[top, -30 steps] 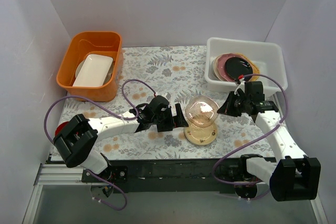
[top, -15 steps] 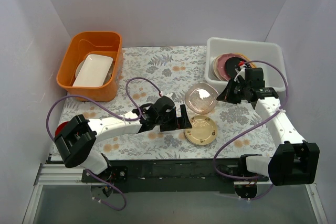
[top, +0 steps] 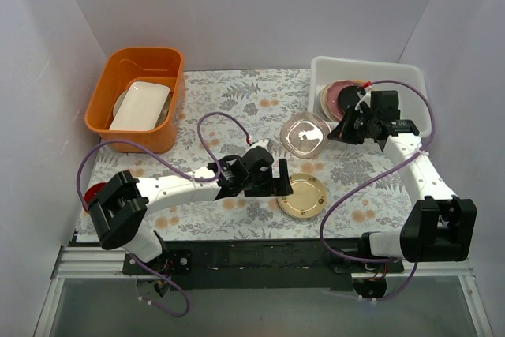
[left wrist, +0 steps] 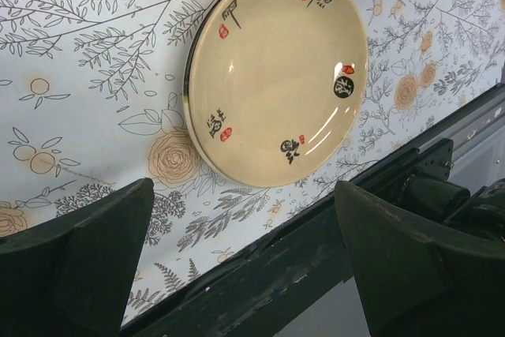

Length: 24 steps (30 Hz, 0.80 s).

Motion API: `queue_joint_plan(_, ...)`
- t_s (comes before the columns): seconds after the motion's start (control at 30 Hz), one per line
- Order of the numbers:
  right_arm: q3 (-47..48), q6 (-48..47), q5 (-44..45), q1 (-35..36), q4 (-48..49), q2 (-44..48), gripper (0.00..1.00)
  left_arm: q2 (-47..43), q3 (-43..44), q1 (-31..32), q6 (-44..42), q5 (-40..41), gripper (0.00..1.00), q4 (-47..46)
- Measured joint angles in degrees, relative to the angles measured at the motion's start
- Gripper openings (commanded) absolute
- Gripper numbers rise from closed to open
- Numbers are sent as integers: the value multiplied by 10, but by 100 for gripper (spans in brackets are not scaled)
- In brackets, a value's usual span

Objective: Place the plates into the plastic bin on the countertop
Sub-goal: Pick up the plate at the center of the board, then place the plate in the plastic bin.

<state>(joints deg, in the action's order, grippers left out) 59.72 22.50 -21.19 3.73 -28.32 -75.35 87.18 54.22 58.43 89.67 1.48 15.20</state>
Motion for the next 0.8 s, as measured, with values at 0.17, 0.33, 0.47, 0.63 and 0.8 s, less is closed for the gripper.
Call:
queue_joint_plan(0.17, 19, -1, 0, -12, 0, -7, 1, 7, 10, 7, -2, 12, 98, 15)
queue_joint_plan(0.33, 38, -2, 0, -25, 0, -17, 1, 8, 19, 11, -4, 28, 98, 36)
queue_joint_plan(0.47, 45, -2, -14, -42, 4, -31, 1, 13, 38, 17, -8, 42, 98, 52)
queue_joint_plan(0.63, 65, -4, -24, -76, 6, -70, 1, 22, 47, 22, -9, 53, 98, 66)
queue_joint_plan(0.8, 95, -7, -33, -106, 6, -94, 1, 41, 53, 23, -10, 56, 98, 77)
